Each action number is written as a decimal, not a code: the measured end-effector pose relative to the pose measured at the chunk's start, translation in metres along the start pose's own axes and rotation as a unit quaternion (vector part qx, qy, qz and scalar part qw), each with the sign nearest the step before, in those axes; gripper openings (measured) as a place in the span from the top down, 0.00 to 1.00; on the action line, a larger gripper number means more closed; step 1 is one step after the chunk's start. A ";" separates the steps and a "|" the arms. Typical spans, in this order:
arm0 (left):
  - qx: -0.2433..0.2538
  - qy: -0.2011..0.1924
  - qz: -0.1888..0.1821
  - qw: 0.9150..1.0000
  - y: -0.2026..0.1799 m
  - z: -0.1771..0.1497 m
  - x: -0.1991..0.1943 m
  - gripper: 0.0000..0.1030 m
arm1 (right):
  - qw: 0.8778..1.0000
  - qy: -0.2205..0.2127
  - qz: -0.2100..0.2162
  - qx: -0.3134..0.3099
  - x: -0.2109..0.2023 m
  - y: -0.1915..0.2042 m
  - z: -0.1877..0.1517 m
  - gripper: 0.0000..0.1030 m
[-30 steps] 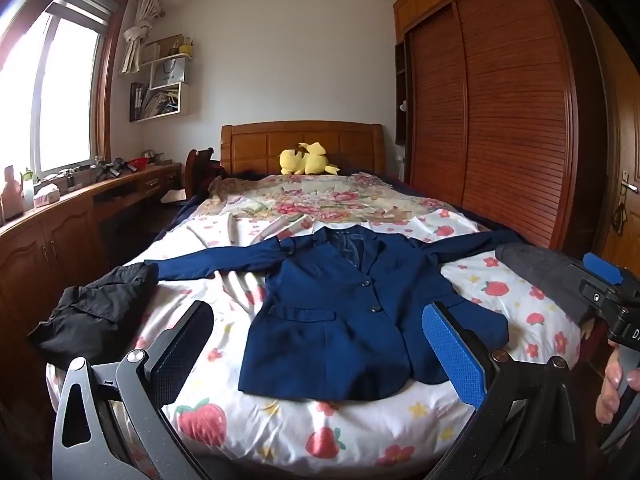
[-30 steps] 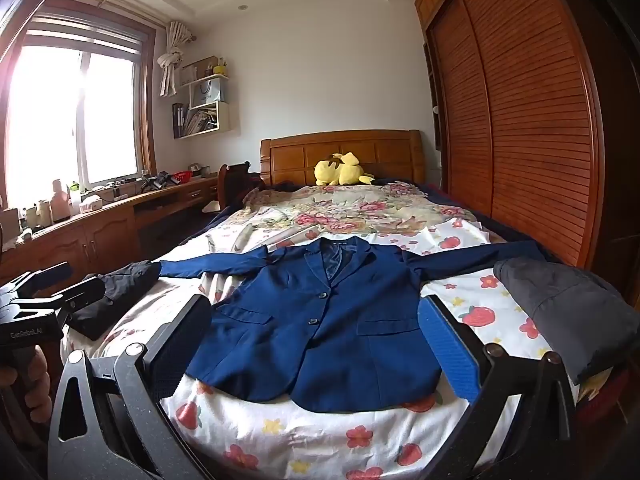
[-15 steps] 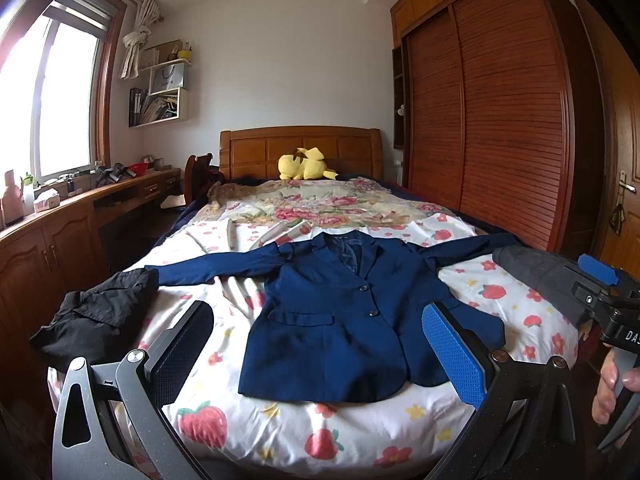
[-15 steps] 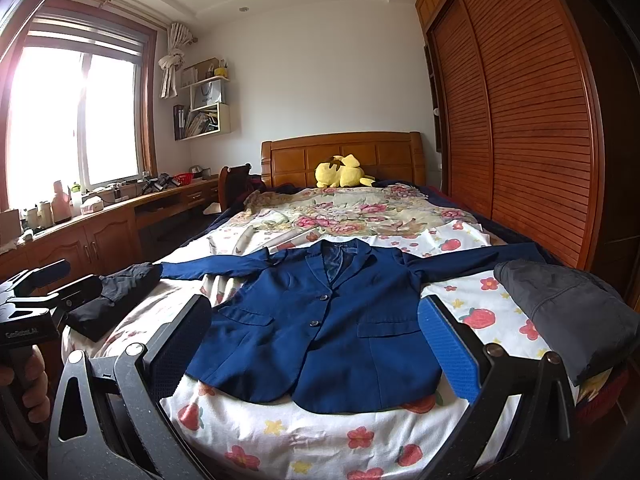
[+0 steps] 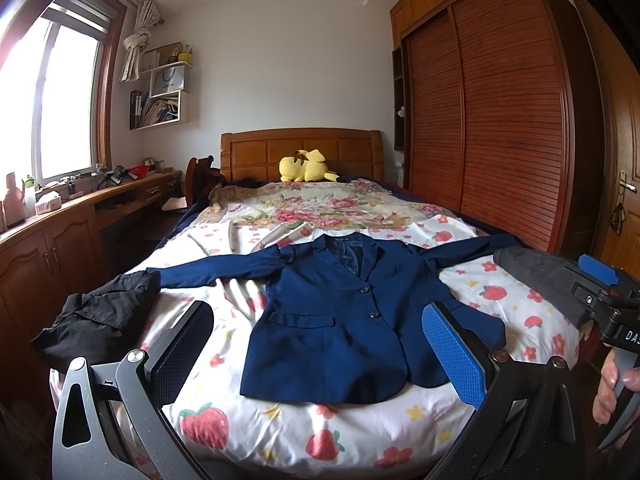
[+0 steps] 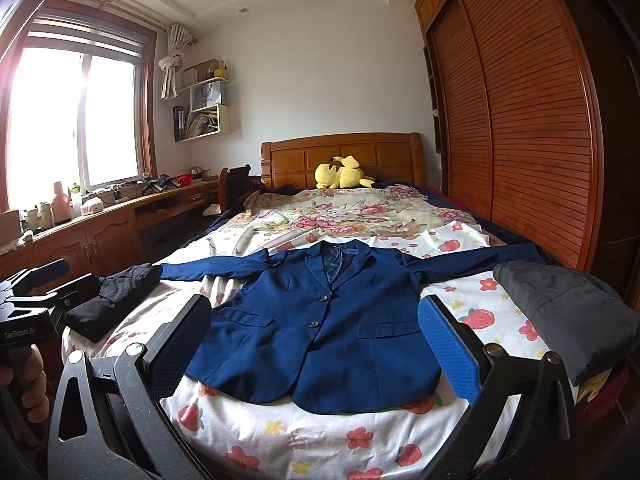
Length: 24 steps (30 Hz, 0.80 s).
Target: Fold large clothes
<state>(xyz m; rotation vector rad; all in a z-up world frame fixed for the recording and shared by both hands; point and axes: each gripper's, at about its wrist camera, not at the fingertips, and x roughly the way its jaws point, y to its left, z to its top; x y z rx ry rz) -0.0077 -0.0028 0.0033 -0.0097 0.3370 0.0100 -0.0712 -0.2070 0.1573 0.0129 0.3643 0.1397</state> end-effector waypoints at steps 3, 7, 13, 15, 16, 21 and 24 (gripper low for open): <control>0.000 0.001 0.001 1.000 0.000 0.000 0.000 0.00 | 1.000 0.000 0.000 0.000 0.000 0.000 0.000 0.00; 0.000 0.001 0.001 1.000 0.000 0.000 0.001 0.00 | 1.000 0.001 0.000 0.000 0.000 -0.001 -0.001 0.00; -0.001 0.002 0.002 1.000 0.001 -0.001 0.001 0.00 | 1.000 0.002 -0.001 0.001 0.001 -0.003 0.000 0.00; -0.001 0.002 0.002 1.000 0.001 -0.001 0.001 0.00 | 1.000 0.002 0.000 0.001 0.001 -0.003 0.000 0.00; -0.001 0.003 0.002 1.000 0.001 -0.001 0.001 0.00 | 1.000 0.003 0.000 0.001 -0.001 -0.002 0.000 0.00; -0.001 0.003 0.002 1.000 0.001 0.000 0.001 0.00 | 1.000 0.003 0.000 0.001 -0.001 -0.002 0.000 0.00; -0.001 0.003 0.002 1.000 0.001 0.000 0.001 0.00 | 1.000 0.002 0.000 0.001 -0.001 -0.002 0.000 0.00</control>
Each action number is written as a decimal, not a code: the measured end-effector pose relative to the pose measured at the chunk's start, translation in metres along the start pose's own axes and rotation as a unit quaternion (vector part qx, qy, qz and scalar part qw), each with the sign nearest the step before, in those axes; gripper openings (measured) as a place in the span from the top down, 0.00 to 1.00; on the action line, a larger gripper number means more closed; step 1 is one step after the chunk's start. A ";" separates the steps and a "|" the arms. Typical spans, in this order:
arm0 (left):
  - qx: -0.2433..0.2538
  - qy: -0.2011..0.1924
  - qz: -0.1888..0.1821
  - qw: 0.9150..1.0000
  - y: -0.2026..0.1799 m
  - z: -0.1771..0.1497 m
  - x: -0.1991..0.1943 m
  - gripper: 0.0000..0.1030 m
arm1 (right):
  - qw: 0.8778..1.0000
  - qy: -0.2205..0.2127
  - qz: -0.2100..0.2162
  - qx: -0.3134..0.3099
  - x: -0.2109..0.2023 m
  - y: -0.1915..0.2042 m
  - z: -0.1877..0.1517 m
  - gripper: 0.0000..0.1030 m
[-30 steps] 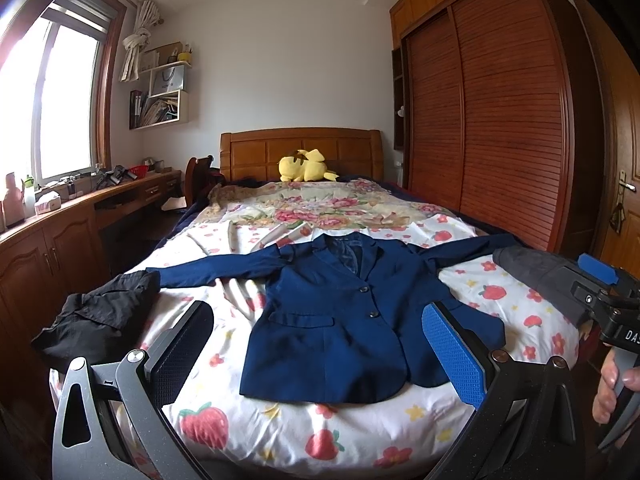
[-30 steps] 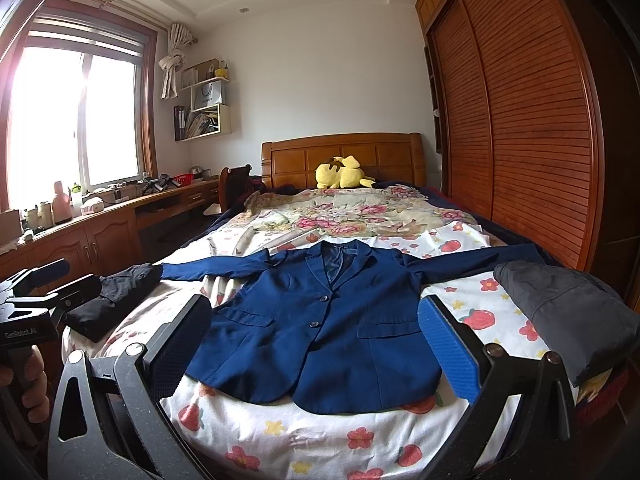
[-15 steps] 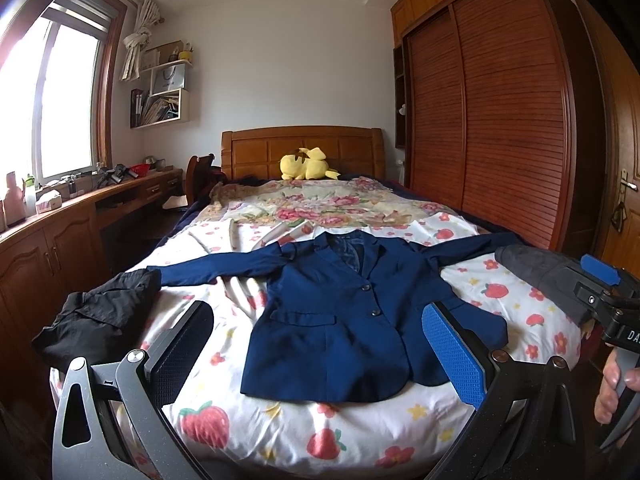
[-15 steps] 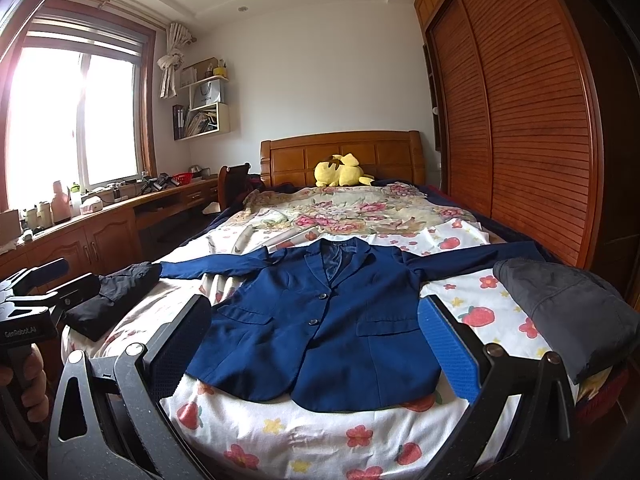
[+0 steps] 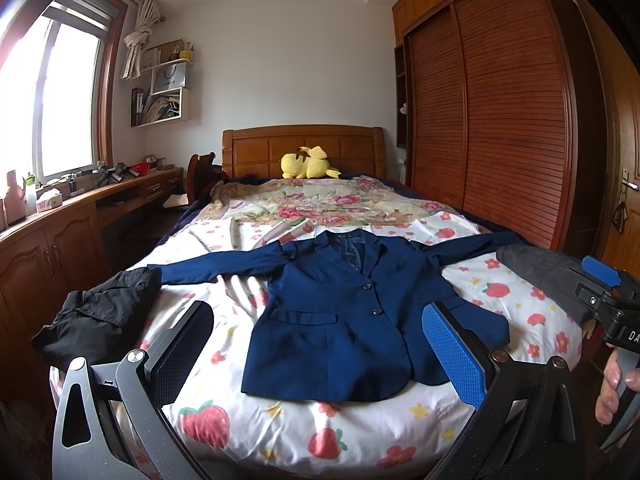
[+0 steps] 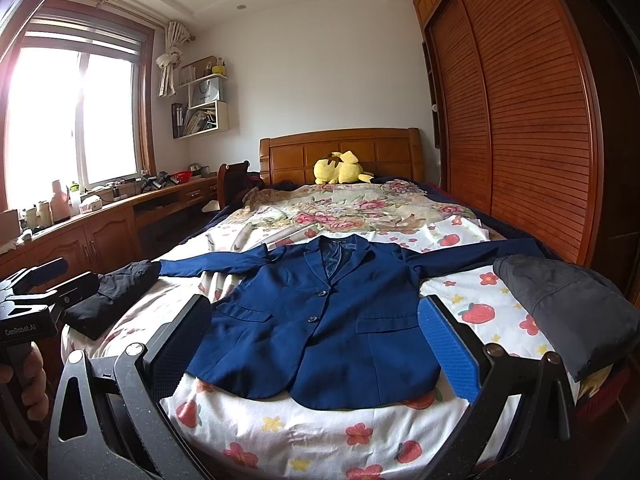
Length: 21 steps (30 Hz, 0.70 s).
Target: Fold large clothes
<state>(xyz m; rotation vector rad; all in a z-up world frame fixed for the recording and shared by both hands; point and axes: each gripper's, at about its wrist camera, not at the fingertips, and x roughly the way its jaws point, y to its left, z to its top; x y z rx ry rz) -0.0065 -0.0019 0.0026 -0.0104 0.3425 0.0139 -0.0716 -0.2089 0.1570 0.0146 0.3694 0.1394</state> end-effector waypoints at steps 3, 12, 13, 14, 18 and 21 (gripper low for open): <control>0.000 -0.001 -0.001 1.000 0.000 0.000 0.000 0.00 | 1.000 0.000 0.000 0.000 -0.001 0.000 0.001 0.00; 0.000 -0.005 -0.002 1.000 0.001 -0.001 -0.003 0.00 | 1.000 -0.002 0.000 0.000 -0.001 -0.001 0.000 0.00; 0.000 -0.004 -0.002 1.000 0.001 -0.001 -0.003 0.00 | 1.000 -0.002 0.001 0.000 -0.001 -0.001 0.000 0.00; 0.000 -0.005 -0.002 1.000 0.001 -0.001 -0.003 0.00 | 1.000 -0.002 0.000 0.000 -0.001 -0.001 0.000 0.00; 0.002 -0.005 -0.002 1.000 0.001 0.000 -0.004 0.00 | 1.000 -0.002 0.001 0.000 -0.001 -0.001 0.000 0.00; 0.001 -0.005 -0.002 1.000 0.001 0.000 -0.004 0.00 | 1.000 -0.002 0.000 0.001 -0.001 -0.001 0.001 0.00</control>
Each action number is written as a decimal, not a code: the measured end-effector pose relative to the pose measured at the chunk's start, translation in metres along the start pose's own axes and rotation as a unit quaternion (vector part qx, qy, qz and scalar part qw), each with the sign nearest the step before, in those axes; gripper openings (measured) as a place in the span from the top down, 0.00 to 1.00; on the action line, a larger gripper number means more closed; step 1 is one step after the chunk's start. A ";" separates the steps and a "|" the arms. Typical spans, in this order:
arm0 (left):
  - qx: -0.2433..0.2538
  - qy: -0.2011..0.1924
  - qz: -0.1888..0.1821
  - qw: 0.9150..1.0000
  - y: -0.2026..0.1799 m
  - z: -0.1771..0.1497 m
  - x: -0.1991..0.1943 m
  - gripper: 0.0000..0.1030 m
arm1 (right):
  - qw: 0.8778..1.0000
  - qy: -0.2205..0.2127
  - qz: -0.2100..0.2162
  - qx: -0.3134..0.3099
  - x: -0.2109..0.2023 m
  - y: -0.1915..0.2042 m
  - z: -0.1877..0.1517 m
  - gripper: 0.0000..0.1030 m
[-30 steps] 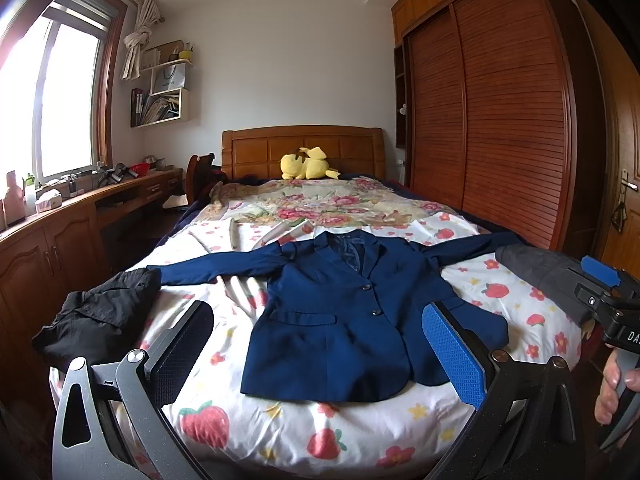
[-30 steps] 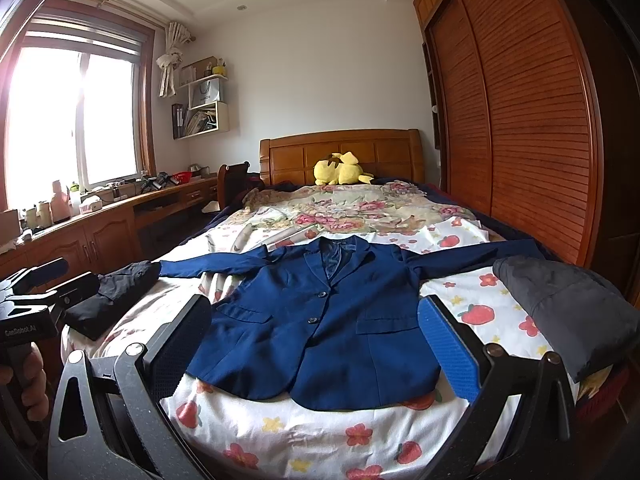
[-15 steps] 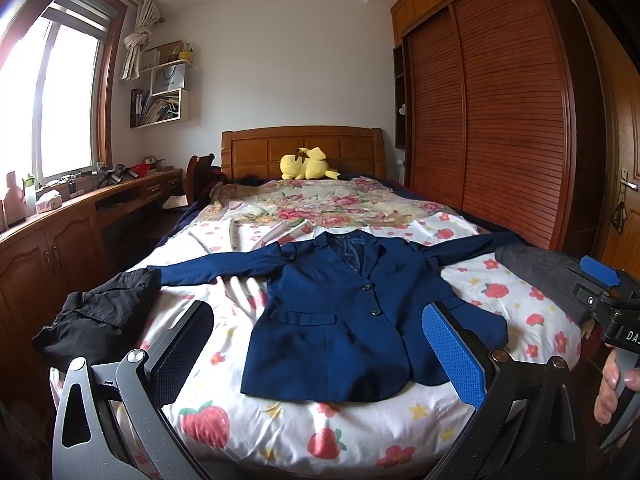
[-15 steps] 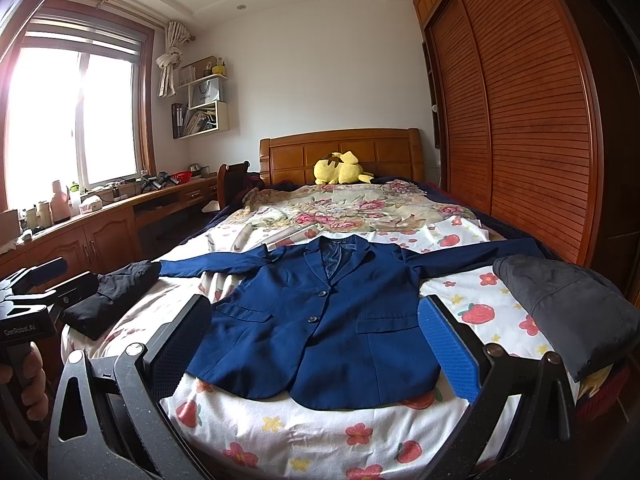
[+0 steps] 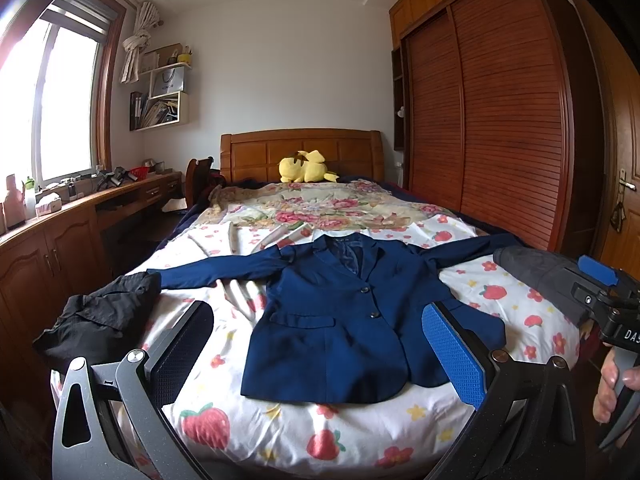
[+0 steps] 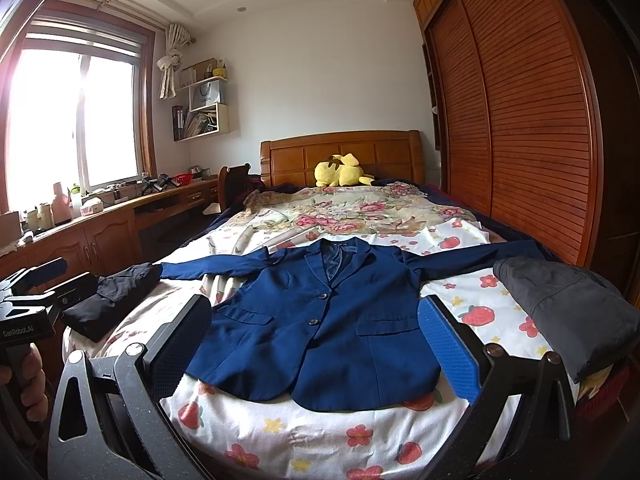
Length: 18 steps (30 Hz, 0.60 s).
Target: Fold large clothes
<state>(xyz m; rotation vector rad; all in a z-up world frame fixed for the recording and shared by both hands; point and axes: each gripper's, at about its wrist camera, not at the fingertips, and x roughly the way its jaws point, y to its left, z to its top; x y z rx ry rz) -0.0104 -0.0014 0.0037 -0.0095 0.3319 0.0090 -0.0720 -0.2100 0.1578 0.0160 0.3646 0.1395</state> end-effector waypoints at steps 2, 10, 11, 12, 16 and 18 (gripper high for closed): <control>0.000 0.000 -0.001 1.000 0.000 0.000 0.000 0.00 | 1.000 0.000 0.000 0.000 0.000 0.000 0.000 0.00; 0.002 0.009 0.016 1.000 0.004 -0.005 0.014 0.00 | 1.000 0.006 0.004 -0.004 0.005 0.001 -0.006 0.00; 0.002 0.012 0.020 1.000 0.005 -0.007 0.018 0.00 | 1.000 0.008 0.005 -0.005 0.007 0.004 -0.004 0.00; 0.002 0.015 0.023 1.000 0.006 -0.008 0.021 0.00 | 1.000 0.010 0.010 -0.006 0.012 0.005 -0.005 0.00; 0.002 0.029 0.029 0.999 0.015 -0.013 0.040 0.00 | 0.999 0.017 0.025 -0.015 0.032 0.006 -0.007 0.00; 0.002 0.041 0.038 0.998 0.018 -0.014 0.052 0.00 | 0.999 0.021 0.033 -0.022 0.050 0.009 -0.009 0.00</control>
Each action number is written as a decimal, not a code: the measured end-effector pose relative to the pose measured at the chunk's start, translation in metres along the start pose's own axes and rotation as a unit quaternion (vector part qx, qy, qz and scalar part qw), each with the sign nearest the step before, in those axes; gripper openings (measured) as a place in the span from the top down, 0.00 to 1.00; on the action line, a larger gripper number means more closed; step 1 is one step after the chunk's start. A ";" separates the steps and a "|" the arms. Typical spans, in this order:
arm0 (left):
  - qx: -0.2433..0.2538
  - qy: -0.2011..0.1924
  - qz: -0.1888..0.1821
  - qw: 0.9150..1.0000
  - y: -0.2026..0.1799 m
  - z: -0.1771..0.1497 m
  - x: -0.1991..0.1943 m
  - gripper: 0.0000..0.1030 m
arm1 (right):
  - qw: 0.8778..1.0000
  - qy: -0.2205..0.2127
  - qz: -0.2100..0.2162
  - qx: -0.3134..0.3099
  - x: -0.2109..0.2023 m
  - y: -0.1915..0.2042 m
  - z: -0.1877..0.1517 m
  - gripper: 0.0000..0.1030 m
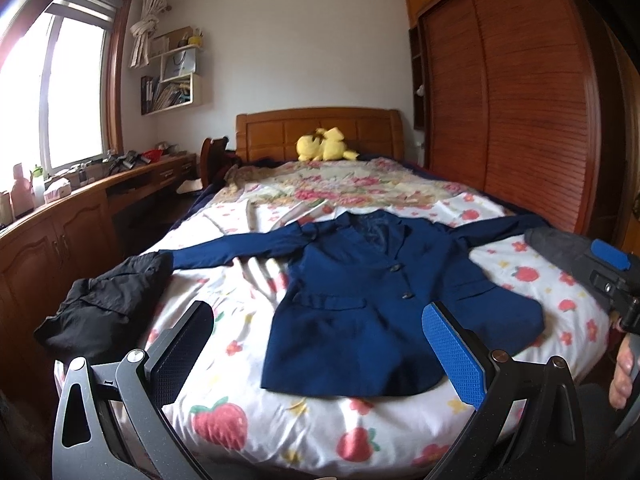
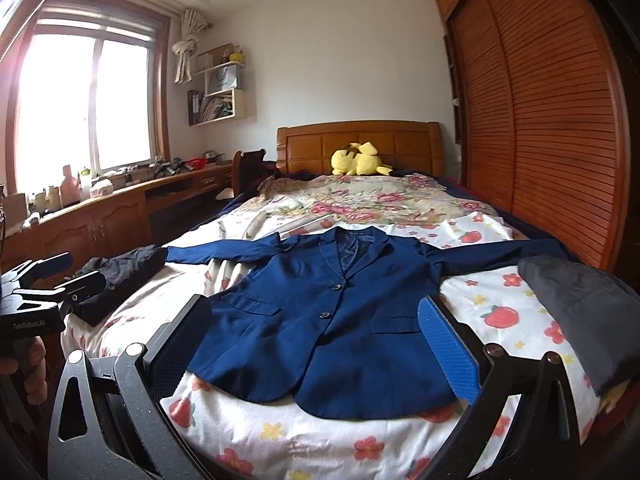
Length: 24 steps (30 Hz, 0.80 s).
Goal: Fold large clothes
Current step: 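Move the left tool down to the jacket sleeve beside the left tool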
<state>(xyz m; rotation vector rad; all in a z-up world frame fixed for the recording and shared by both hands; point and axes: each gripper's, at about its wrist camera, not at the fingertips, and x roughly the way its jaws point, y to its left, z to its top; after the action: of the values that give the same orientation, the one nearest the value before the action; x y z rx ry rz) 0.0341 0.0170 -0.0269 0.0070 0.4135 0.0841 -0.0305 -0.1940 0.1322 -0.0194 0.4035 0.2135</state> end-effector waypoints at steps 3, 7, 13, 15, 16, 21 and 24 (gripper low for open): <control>0.004 0.012 0.005 1.000 0.001 0.003 0.016 0.00 | 1.000 0.005 0.010 -0.001 0.025 -0.001 0.001 0.00; 0.002 0.021 0.010 1.000 0.006 0.006 0.037 0.00 | 1.000 0.009 0.022 -0.010 0.059 0.001 0.003 0.00; -0.005 0.043 0.013 0.999 0.018 0.006 0.071 0.00 | 0.999 0.020 0.040 -0.023 0.118 0.009 0.006 0.00; -0.007 0.051 0.017 0.999 0.021 0.006 0.082 0.00 | 0.998 0.025 0.051 -0.025 0.139 0.011 0.007 0.00; -0.009 0.055 0.020 0.998 0.023 0.007 0.089 0.00 | 0.998 0.025 0.056 -0.027 0.149 0.013 0.008 0.00; -0.009 0.066 0.042 0.997 0.030 0.012 0.111 0.00 | 0.996 0.033 0.081 -0.035 0.194 0.021 0.008 0.00; -0.006 0.067 0.057 0.996 0.032 0.013 0.119 0.00 | 0.993 0.044 0.101 -0.046 0.227 0.028 0.009 0.00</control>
<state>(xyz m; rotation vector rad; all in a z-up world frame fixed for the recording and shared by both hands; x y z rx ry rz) 0.1455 0.0590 -0.0624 0.0139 0.5459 0.1993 0.1705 -0.1202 0.0523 -0.0798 0.4842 0.4329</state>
